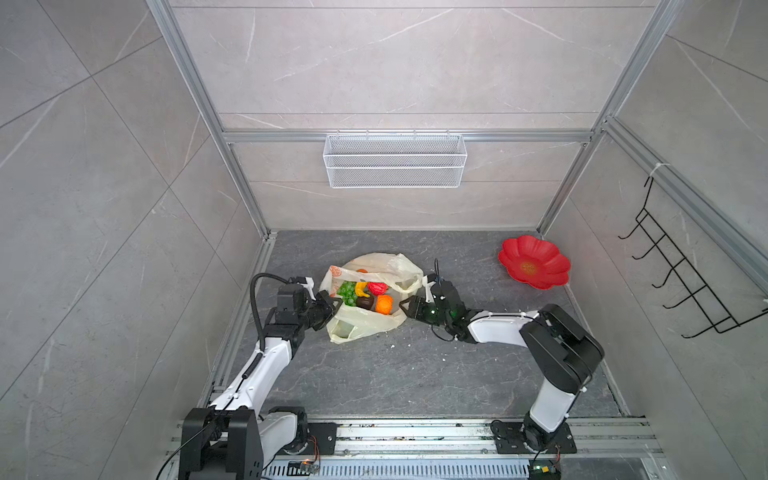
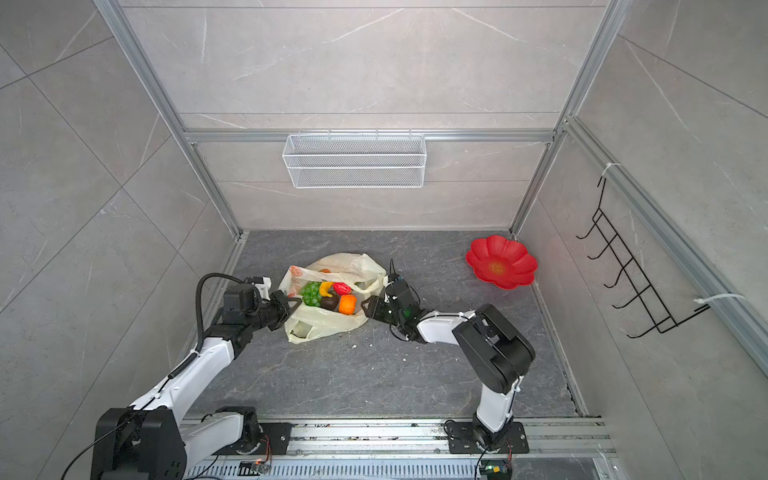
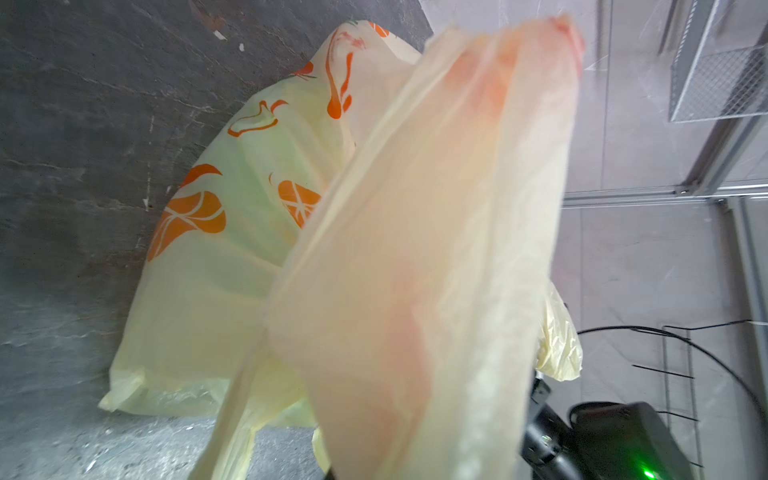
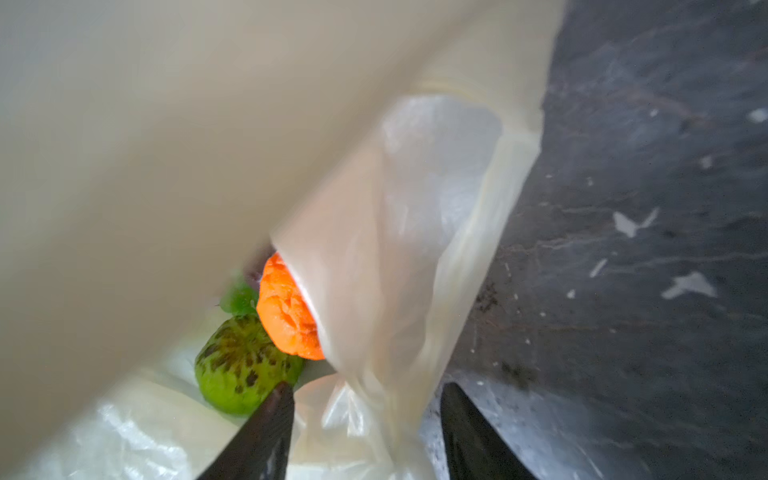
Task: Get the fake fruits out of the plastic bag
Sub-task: 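Hold the bag edge with the left gripper while the right gripper releases and lifts away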
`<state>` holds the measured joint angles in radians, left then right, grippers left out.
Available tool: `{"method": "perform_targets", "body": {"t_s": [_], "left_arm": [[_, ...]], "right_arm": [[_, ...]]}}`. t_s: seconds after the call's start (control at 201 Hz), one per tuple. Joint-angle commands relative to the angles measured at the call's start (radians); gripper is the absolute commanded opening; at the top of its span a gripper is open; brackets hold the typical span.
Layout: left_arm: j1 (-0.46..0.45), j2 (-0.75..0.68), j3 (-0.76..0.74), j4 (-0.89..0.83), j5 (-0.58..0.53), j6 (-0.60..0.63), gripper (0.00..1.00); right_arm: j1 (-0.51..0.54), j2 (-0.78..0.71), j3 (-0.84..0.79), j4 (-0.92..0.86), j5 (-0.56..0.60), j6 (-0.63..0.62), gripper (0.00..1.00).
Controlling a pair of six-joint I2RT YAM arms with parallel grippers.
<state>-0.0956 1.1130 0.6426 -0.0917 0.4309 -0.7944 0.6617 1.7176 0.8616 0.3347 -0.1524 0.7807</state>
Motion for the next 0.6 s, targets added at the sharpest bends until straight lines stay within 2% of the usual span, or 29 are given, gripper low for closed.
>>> {"method": "perform_targets", "body": {"t_s": [0.0, 0.105, 0.254, 0.383, 0.592], "left_arm": [[-0.044, -0.042, 0.043, -0.19, -0.136, 0.158, 0.0], [-0.067, -0.047, 0.018, -0.181, -0.16, 0.155, 0.0], [-0.069, -0.058, -0.026, -0.126, -0.147, 0.145, 0.0], [-0.073, -0.088, -0.039, -0.122, -0.16, 0.161, 0.0], [-0.072, -0.117, -0.063, -0.121, -0.171, 0.169, 0.0]], "right_arm": [[0.052, -0.121, 0.069, -0.27, 0.161, -0.166, 0.62], [0.105, -0.168, 0.109, -0.392, 0.251, -0.236, 0.62], [0.154, -0.162, 0.132, -0.385, 0.24, -0.277, 0.6], [0.164, -0.056, 0.284, -0.452, 0.292, -0.319, 0.56], [0.116, 0.22, 0.659, -0.569, 0.342, -0.429, 0.53]]}}
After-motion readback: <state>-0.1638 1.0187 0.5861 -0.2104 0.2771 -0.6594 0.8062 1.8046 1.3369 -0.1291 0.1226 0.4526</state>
